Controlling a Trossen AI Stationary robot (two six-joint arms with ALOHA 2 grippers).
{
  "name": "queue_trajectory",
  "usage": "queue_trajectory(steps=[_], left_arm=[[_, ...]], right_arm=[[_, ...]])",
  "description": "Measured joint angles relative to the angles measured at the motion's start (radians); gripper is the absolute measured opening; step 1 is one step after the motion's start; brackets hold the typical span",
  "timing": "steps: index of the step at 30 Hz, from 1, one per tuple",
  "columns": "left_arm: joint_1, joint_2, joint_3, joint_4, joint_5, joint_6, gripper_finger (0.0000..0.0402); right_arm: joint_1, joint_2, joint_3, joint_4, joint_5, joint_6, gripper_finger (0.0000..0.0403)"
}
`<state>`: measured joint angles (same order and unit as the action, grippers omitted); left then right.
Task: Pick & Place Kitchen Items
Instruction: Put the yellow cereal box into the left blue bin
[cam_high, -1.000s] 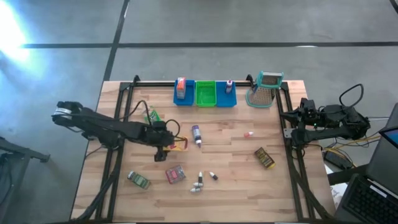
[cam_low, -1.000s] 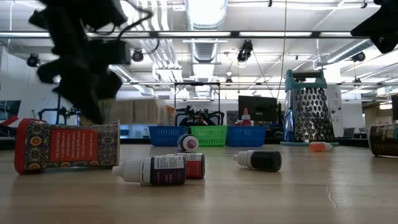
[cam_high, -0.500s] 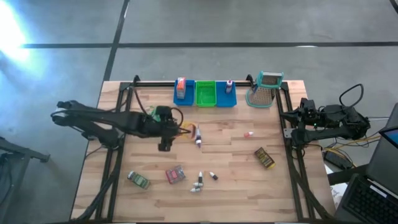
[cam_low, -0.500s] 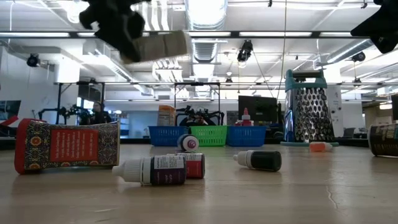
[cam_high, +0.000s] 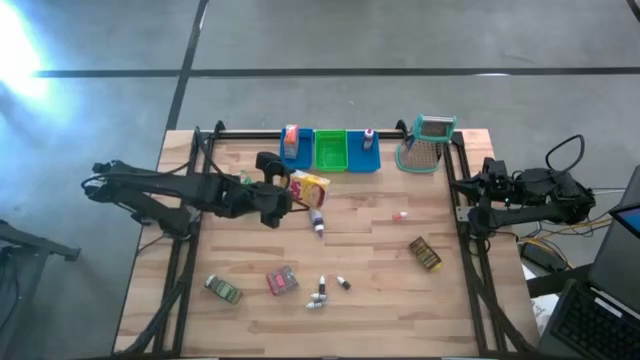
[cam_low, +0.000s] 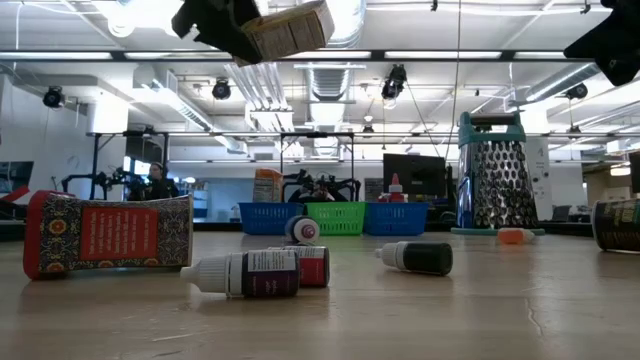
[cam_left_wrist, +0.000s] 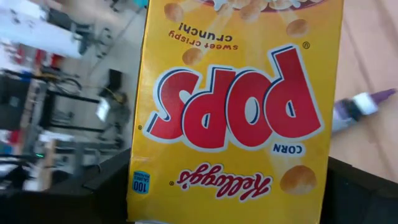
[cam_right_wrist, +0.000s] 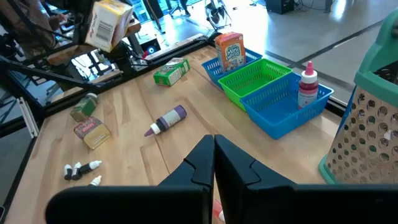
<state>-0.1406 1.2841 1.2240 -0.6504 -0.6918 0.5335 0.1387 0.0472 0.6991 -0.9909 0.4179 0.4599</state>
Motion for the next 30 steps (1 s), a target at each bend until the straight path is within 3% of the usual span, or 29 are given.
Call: queue_trajectory(steps=[7,11,17,22,30], left_arm=[[-0.004,0.066,0.0,0.007,-0.118,0.199,0.0355],[-0.015,0.132,-0.001,0.05,-0.249,0.383,0.0355],[-0.019,0.24,-0.001,0.278,-0.426,0.688,0.0355],[-0.019,0.297,-0.001,0.452,-0.453,0.913,0.0355],[-0.019,0.344,0.0,0.409,-0.476,0.901,0.0355]], right_arm=[[0.0,0.0,0.0,0.032,0.0,0.001,0.0008],[0.0,0.0,0.0,0.142,0.0,0.009,0.0008],[0.0,0.011,0.0,0.32,-0.003,-0.065,0.0008],[0.0,0.077,-0.002,0.327,-0.074,-0.081,0.0008],[0.0,0.328,-0.019,0.328,-0.13,-0.101,0.0008]])
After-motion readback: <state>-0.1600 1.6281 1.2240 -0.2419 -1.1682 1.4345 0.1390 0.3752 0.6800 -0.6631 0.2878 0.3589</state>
